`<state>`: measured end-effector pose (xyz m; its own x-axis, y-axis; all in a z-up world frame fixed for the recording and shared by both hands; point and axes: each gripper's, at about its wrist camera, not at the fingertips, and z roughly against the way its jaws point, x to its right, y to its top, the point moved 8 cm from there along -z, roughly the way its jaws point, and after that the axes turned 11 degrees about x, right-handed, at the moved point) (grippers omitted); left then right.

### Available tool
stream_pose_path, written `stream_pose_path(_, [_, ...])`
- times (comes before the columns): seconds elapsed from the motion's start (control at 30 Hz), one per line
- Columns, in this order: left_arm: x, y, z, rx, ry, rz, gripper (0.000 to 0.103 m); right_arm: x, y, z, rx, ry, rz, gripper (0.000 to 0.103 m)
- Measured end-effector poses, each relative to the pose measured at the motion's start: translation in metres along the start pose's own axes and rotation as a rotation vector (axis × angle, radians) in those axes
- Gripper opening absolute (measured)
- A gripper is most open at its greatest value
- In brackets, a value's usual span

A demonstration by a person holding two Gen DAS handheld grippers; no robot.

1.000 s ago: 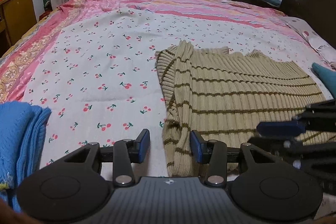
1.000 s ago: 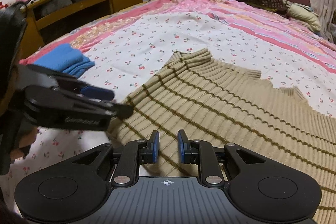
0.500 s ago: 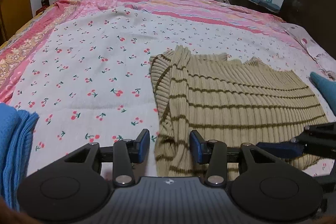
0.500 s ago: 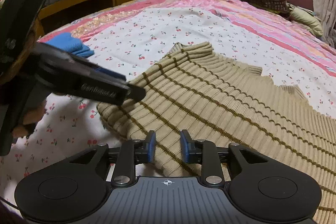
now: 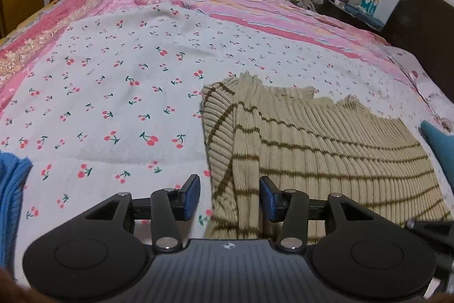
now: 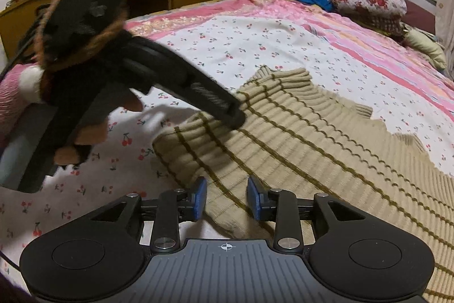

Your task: Fold small clothes

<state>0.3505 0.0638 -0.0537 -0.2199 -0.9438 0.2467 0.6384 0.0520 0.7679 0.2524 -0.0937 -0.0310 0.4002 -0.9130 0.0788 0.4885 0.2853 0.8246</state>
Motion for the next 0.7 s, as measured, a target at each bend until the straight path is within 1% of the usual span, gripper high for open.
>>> stream_pose_path(0.13, [0.002,0.005,-0.001,0.004,-0.004,-0.021,0.053,-0.01,0.002,0.0,0.027,-0.002,0.059,0.035])
stream_pose_path(0.17, [0.003,0.006,-0.003,0.002,-0.003,-0.032,0.054,-0.014,0.002,0.0,0.033,0.005,0.072,0.037])
stream_pose_path(0.23, [0.003,0.008,-0.007,-0.003,0.004,-0.043,0.054,-0.022,0.002,-0.003,0.034,0.03,0.083,0.039])
stream_pose_path(0.4, [0.003,0.009,-0.017,-0.015,0.014,-0.037,0.061,-0.036,0.001,-0.012,0.029,0.042,0.111,0.039])
stream_pose_path(0.47, [0.004,0.009,-0.018,-0.008,0.018,-0.038,0.061,-0.038,0.0,-0.016,0.03,0.032,0.128,0.039])
stream_pose_path(0.6, [0.004,0.008,-0.018,-0.003,0.022,-0.038,0.062,-0.04,0.001,-0.023,0.026,0.031,0.117,0.039])
stream_pose_path(0.7, [0.002,0.008,-0.012,0.01,0.018,-0.017,0.061,-0.041,0.001,-0.02,0.035,0.035,0.127,0.039])
